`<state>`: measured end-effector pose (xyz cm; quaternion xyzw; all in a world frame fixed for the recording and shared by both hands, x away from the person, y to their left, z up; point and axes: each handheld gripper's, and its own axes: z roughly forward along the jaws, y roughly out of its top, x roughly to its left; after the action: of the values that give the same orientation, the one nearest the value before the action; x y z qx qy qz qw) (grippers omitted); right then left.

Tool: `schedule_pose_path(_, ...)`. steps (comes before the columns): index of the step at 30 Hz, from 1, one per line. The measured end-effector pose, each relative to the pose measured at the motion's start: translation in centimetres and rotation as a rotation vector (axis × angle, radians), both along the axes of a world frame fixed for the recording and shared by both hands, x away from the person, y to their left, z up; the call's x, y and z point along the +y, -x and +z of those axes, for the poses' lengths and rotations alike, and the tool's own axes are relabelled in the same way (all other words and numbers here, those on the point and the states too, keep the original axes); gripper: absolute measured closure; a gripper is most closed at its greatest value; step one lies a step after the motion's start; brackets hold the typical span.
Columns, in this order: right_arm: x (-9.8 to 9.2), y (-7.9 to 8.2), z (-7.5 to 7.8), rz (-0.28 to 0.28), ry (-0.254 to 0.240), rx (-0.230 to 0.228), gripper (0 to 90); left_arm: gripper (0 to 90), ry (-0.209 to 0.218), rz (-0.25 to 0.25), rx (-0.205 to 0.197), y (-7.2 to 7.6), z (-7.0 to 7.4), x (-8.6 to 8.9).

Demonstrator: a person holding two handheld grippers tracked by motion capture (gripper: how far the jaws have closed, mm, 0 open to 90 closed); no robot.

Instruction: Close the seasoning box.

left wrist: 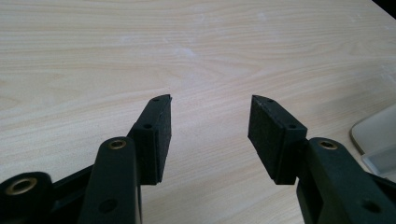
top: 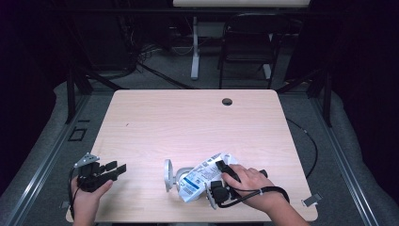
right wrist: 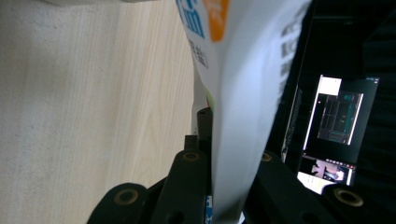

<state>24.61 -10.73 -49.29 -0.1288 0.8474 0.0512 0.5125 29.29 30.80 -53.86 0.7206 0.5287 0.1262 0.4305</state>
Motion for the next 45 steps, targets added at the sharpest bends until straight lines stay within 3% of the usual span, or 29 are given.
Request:
schedule_pose_path(2, -0.1, 0.0, -0.1, -0.001, -0.05, 0.026, 89.6, 50.0, 0.0, 0.0, 0.0, 0.0, 0.0, 0.0)
schedule_pose_path(10, -0.5, 0.0, -0.4, -0.012, -0.12, 0.06, 90.0, 49.9, 0.002, 0.008, -0.008, 0.0, -0.1, -0.1)
schedule_pose_path(12, -0.6, 0.1, -0.2, -0.022, -0.116, 0.06, 90.0, 49.9, 0.002, 0.005, -0.005, 0.0, -0.1, -0.1)
schedule_pose_path(17, -0.8, 0.0, -0.3, -0.03, -0.205, 0.092, 90.0, 49.9, 0.001, 0.004, -0.004, 0.0, -0.1, -0.1)
schedule_pose_path(20, -1.0, 0.1, -0.2, -0.049, -0.234, 0.111, 90.0, 49.8, 0.003, 0.008, -0.007, 0.0, -0.1, -0.1)
schedule_pose_path(24, -1.3, -0.1, -0.2, -0.06, -0.332, 0.15, 90.0, 49.8, 0.003, 0.008, -0.007, 0.0, -0.2, 0.0)
schedule_pose_path(30, -1.4, -0.1, 0.0, -0.091, -0.417, 0.189, 90.0, 49.8, 0.004, 0.01, -0.005, -0.1, -0.2, 0.0)
schedule_pose_path(31, -1.4, -0.1, -0.1, -0.085, -0.451, 0.2, 90.0, 49.8, 0.003, 0.01, -0.005, -0.1, -0.2, 0.0)
schedule_pose_path(37, -1.6, -0.3, 0.0, -0.117, -0.549, 0.246, 90.0, 49.8, 0.002, 0.009, -0.003, -0.1, -0.3, 0.0)
schedule_pose_path(40, -1.7, -0.5, -0.4, -0.12, -0.615, 0.268, 90.0, 49.8, 0.006, 0.011, -0.003, -0.1, -0.3, 0.0)
schedule_pose_path(45, -1.8, -0.8, -0.8, -0.133, -0.684, 0.313, 90.0, 49.8, 0.001, 0.012, 0.0, -0.1, -0.3, 0.0)
